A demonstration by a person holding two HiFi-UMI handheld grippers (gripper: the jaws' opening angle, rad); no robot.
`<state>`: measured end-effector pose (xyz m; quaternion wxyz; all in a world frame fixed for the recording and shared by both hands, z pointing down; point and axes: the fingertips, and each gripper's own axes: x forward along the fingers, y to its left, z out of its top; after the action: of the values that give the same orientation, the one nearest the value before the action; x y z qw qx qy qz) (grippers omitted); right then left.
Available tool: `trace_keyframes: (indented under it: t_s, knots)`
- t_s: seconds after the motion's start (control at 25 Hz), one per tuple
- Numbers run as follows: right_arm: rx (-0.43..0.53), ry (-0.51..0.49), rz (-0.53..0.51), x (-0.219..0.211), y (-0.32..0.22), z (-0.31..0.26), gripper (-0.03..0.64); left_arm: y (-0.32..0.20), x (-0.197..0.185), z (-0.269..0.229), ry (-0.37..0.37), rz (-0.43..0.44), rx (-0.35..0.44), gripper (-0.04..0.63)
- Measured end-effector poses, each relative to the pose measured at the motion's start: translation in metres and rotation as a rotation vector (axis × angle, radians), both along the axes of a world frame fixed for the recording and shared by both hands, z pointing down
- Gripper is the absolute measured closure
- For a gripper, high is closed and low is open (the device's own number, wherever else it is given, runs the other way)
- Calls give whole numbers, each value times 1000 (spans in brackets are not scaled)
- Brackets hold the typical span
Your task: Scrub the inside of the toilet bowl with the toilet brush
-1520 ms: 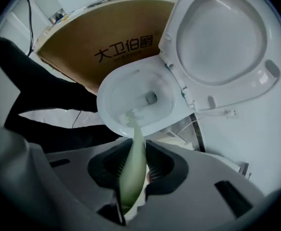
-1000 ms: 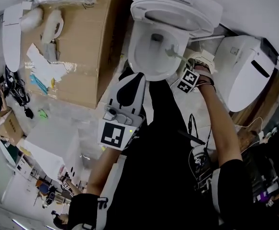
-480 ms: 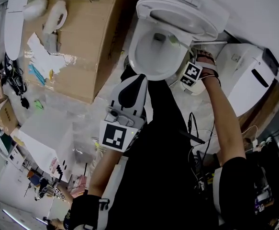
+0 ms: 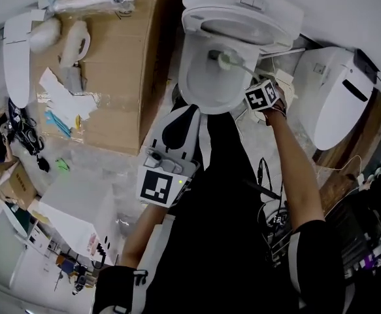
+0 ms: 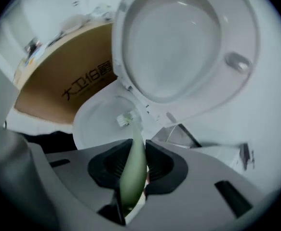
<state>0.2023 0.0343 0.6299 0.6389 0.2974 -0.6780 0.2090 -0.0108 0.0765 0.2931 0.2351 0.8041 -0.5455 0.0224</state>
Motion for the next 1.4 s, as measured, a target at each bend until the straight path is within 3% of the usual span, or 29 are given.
trace_keyframes:
  t_s: [0.16, 0.28, 0.44, 0.56, 0.68, 0.8, 1.0, 1.2, 1.4]
  knots:
    - [-49, -100, 520, 2, 23, 3, 525, 2, -16, 5, -7, 81, -30, 588]
    - [-78, -155, 826, 0, 44, 18, 524, 1, -25, 10, -9, 137, -46, 588]
    - [-130, -251, 1191, -11, 70, 47, 523, -7, -38, 14, -19, 164, 11, 588]
    - [-122, -313, 1433, -19, 82, 66, 523, 0, -39, 29, -22, 207, -59, 588]
    - [-106, -356, 1580, -26, 83, 79, 523, 6, -38, 39, -13, 228, -74, 588]
    - [-115, -374, 1598, -37, 78, 89, 523, 11, -40, 47, -8, 230, -85, 588]
    - [-114, -341, 1449, -55, 65, 101, 522, 17, -48, 57, -8, 210, -107, 588]
    - [-123, -272, 1198, -76, 62, 108, 522, 20, -58, 65, -3, 185, -117, 588]
    - [-94, -158, 829, -86, 66, 108, 523, 19, -60, 68, 0, 164, -116, 588]
